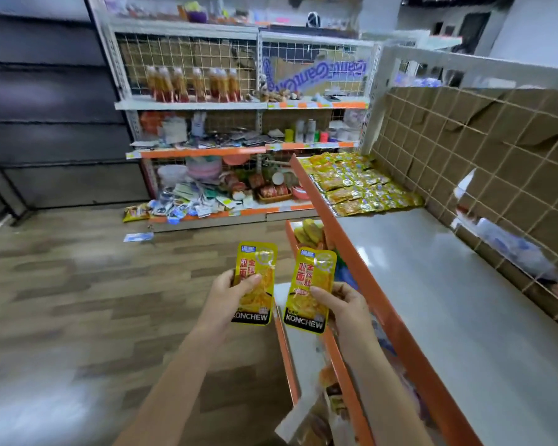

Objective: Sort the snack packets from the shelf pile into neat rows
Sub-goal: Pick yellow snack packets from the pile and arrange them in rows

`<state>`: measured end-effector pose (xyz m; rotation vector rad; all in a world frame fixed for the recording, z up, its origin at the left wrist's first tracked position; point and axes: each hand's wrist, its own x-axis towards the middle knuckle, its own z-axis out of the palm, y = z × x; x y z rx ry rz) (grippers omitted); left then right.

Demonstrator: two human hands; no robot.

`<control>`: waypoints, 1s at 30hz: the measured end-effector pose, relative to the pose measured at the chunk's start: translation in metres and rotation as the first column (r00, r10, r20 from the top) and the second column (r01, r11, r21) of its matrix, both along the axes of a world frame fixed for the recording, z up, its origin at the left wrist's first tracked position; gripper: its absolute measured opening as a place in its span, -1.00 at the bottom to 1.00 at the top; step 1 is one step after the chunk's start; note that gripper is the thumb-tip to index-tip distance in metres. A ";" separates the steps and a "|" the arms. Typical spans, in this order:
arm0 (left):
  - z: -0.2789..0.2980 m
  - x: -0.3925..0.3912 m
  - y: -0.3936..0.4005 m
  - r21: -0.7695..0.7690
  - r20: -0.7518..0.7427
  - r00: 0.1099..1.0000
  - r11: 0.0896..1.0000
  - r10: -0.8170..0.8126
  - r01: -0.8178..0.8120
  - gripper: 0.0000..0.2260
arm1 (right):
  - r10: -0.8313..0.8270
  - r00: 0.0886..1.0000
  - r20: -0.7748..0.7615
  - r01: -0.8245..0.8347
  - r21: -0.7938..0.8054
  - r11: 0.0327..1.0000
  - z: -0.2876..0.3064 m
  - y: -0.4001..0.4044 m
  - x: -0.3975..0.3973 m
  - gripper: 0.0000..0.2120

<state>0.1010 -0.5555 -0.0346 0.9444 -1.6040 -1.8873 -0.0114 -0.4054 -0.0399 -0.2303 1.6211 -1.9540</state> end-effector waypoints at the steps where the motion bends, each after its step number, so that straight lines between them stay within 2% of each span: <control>1: 0.003 -0.002 -0.017 -0.014 0.004 1.000 1.000 -0.009 0.009 -0.96 | -0.002 1.000 0.000 0.002 -0.005 1.000 0.001 -0.015 -0.003 -0.76; 9: 0.006 -0.034 -0.120 -0.075 0.052 0.983 0.981 -0.176 0.180 -0.94 | -0.078 0.996 0.040 0.078 -0.001 0.997 -0.006 -0.114 -0.026 -0.87; 17: 0.003 -0.118 -0.168 -0.044 0.100 0.907 0.909 -0.408 0.414 -0.93 | -0.298 0.955 -0.009 0.298 0.009 0.955 -0.006 -0.138 -0.091 -0.80; 21: 0.003 -0.180 -0.190 -0.078 0.137 0.842 0.841 -0.522 0.535 -0.92 | -0.397 0.917 0.044 0.399 -0.047 0.916 -0.008 -0.147 -0.139 -0.85; 24: 0.010 -0.232 -0.197 -0.093 0.141 0.785 0.781 -0.603 0.617 -0.94 | -0.505 0.863 0.027 0.505 -0.024 0.863 -0.010 -0.151 -0.177 -0.83; 30: 0.018 -0.340 -0.180 -0.144 0.205 0.582 0.564 -0.787 0.813 -0.95 | -0.696 0.715 0.069 0.699 -0.047 0.713 -0.011 -0.133 -0.231 -0.78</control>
